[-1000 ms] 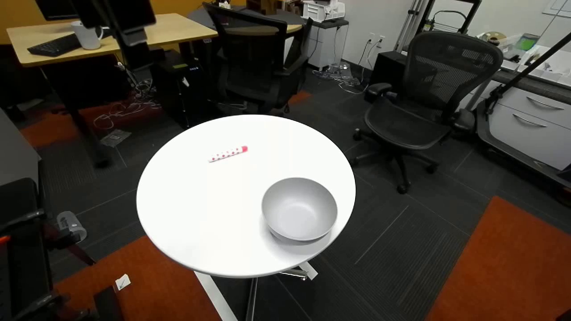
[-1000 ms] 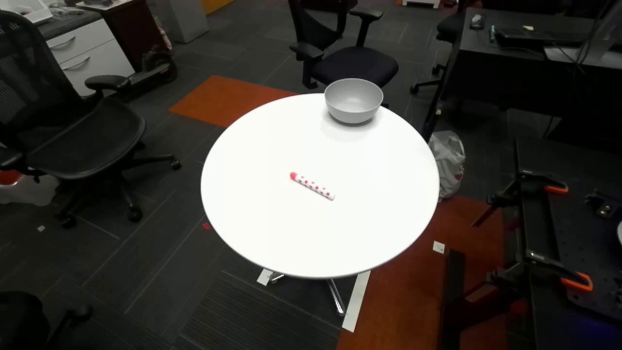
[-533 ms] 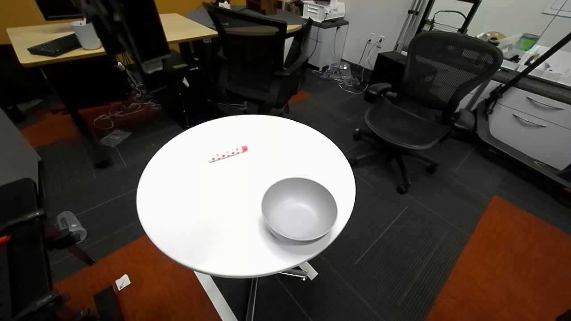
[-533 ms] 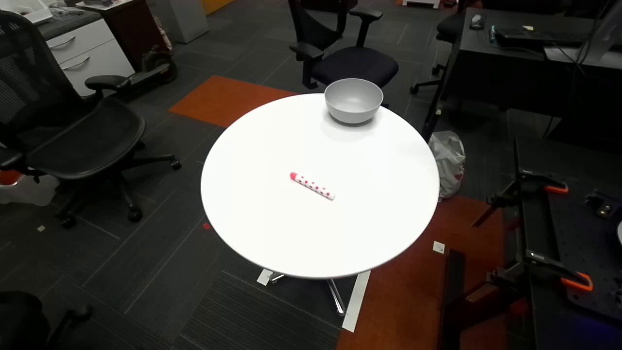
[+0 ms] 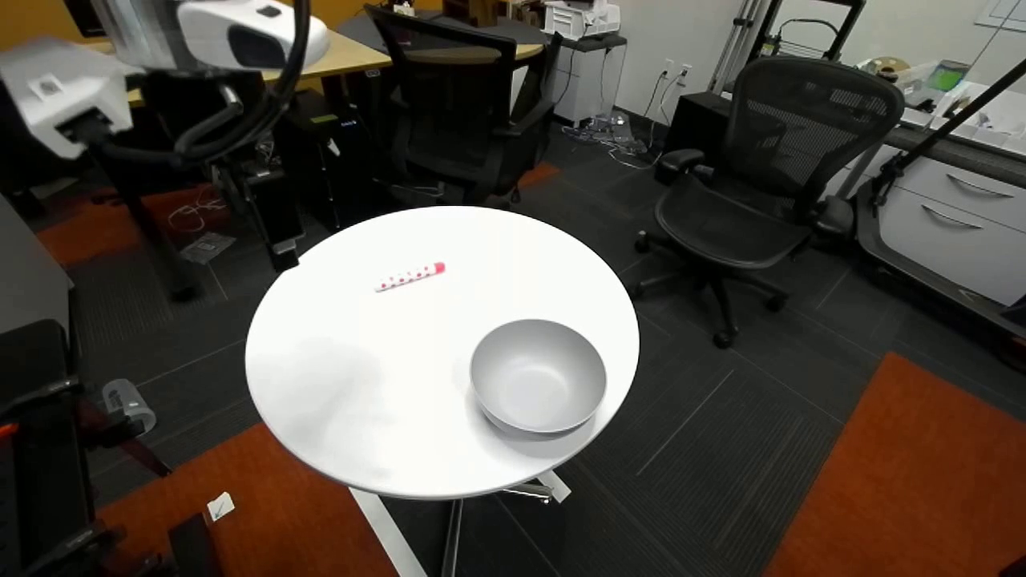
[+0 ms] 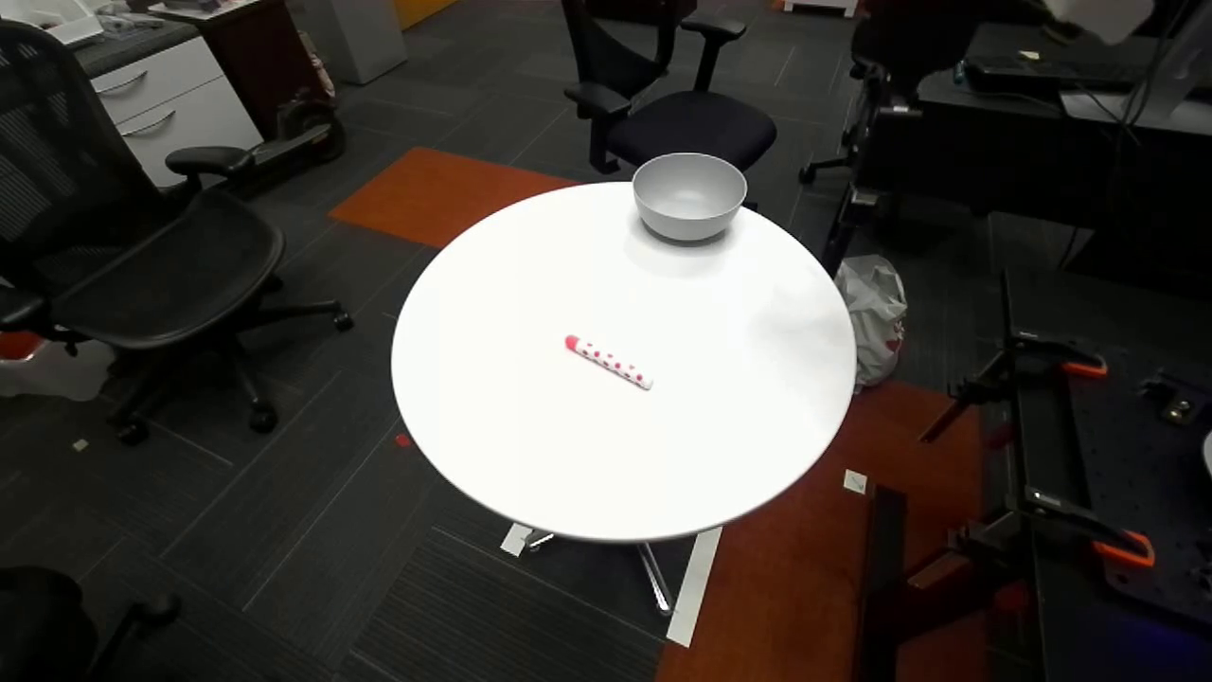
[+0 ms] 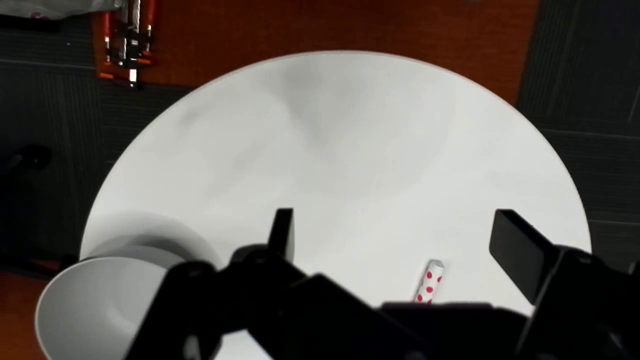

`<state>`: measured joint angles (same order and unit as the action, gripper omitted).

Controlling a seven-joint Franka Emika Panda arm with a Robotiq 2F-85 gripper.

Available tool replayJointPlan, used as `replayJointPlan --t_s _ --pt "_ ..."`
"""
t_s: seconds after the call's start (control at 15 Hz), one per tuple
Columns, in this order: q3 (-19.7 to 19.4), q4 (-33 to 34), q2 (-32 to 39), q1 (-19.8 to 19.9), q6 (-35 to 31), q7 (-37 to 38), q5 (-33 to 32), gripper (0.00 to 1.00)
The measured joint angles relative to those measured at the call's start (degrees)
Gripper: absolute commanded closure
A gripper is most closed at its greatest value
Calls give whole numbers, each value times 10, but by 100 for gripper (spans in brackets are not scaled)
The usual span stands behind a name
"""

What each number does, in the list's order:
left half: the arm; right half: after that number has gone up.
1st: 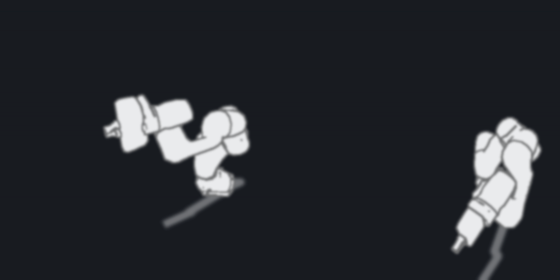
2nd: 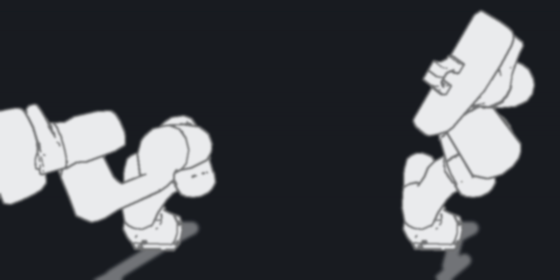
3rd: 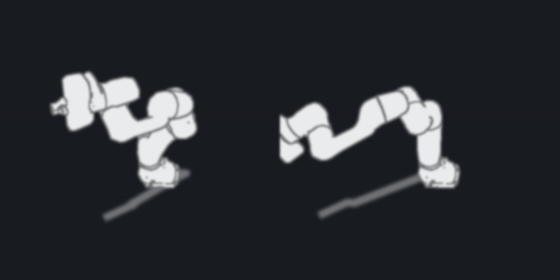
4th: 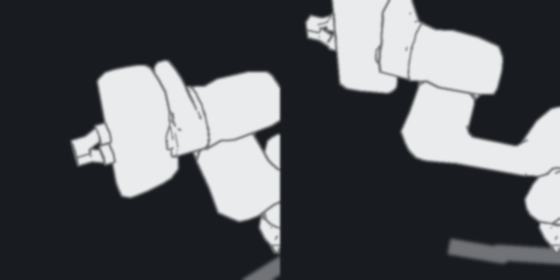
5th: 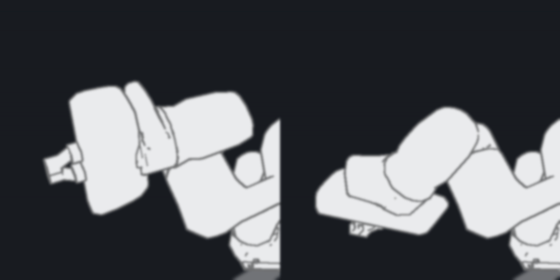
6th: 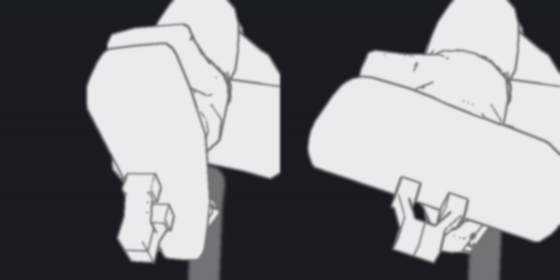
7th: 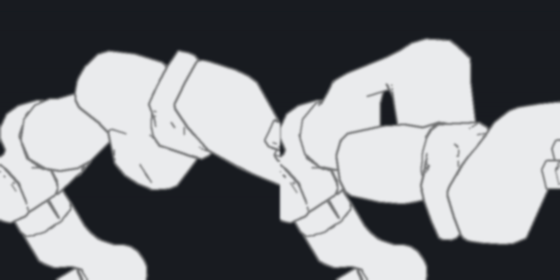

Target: Put the marker in the grey bowl

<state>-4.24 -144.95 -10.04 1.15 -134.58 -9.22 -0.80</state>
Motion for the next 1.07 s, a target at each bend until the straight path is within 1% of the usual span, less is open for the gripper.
replayJointPlan --t_s 0.27,0.6,0.8,1.07 --pt "39 -28 44 -15 -86 53 1 0" --pt "65 -23 108 -38 -181 64 25 0" --pt "70 -2 159 -46 -233 84 26 0" --pt "63 44 240 -59 -303 158 -9 0"
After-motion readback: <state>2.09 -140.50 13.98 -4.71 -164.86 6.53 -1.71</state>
